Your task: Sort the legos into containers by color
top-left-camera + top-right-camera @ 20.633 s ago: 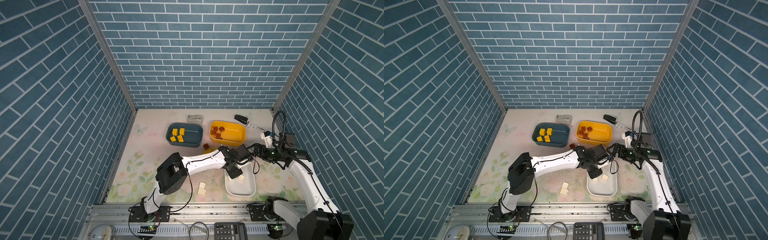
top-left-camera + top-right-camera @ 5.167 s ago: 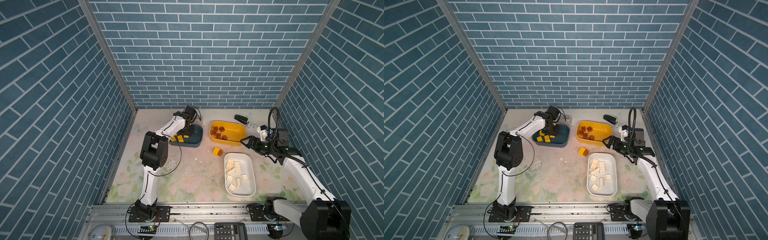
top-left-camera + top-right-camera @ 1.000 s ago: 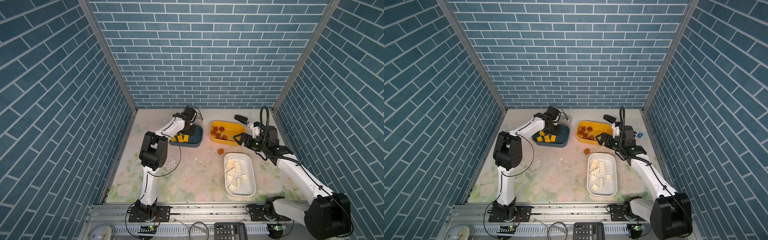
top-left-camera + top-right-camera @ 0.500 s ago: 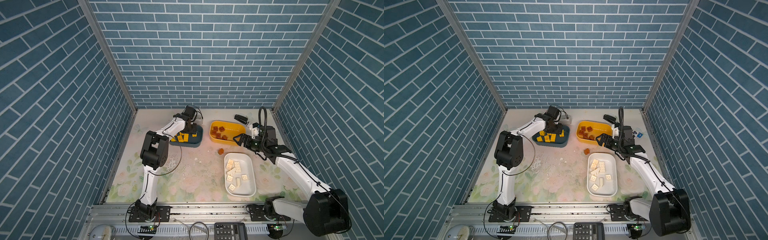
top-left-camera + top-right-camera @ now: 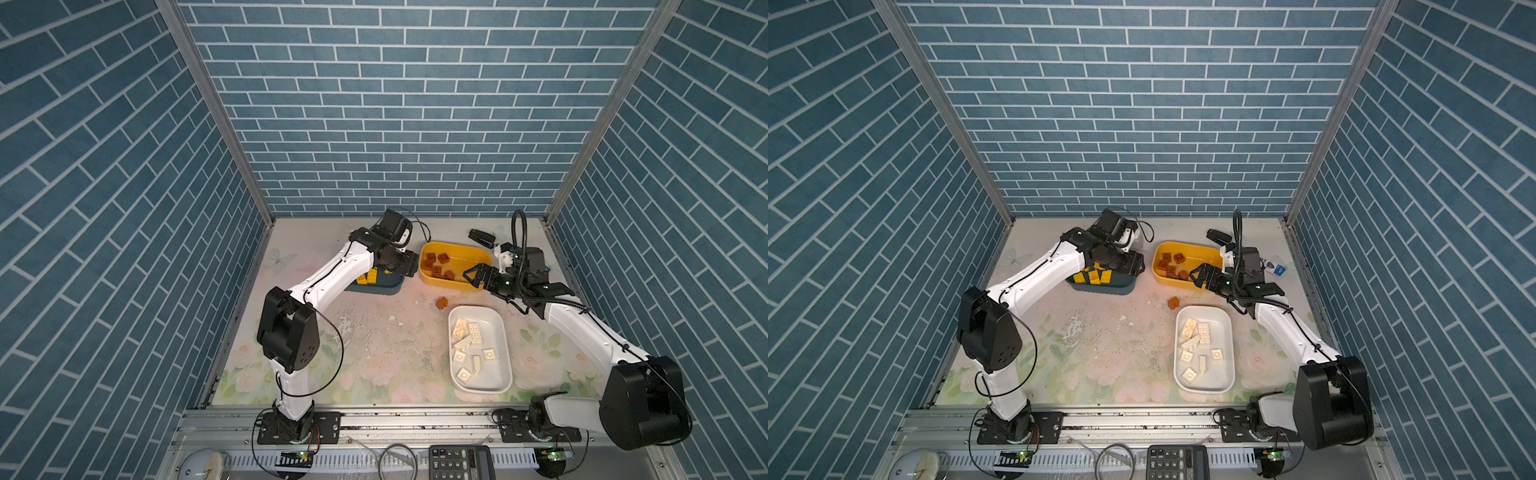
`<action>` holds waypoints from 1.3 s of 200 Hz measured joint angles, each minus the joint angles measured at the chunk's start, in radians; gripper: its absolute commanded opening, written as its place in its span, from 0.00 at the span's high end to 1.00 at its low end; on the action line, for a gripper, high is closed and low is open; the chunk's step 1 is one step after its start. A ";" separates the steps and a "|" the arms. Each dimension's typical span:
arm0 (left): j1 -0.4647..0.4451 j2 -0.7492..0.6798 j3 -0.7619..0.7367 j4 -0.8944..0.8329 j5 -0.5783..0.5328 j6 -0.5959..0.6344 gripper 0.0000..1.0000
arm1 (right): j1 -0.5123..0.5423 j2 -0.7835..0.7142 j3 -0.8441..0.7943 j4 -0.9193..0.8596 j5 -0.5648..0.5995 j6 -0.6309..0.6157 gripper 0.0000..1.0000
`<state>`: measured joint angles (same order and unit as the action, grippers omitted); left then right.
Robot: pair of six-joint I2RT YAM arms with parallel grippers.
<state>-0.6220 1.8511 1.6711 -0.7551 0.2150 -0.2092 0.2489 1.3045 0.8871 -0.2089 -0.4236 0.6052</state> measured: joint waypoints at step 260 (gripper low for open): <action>-0.208 0.344 -0.048 0.296 -0.061 0.203 0.83 | -0.087 -0.126 -0.020 -0.107 -0.016 -0.056 0.03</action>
<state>-0.8299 2.1952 1.6226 -0.4595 0.1539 -0.0059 0.1616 1.1782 0.8673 -0.3157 -0.4400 0.5491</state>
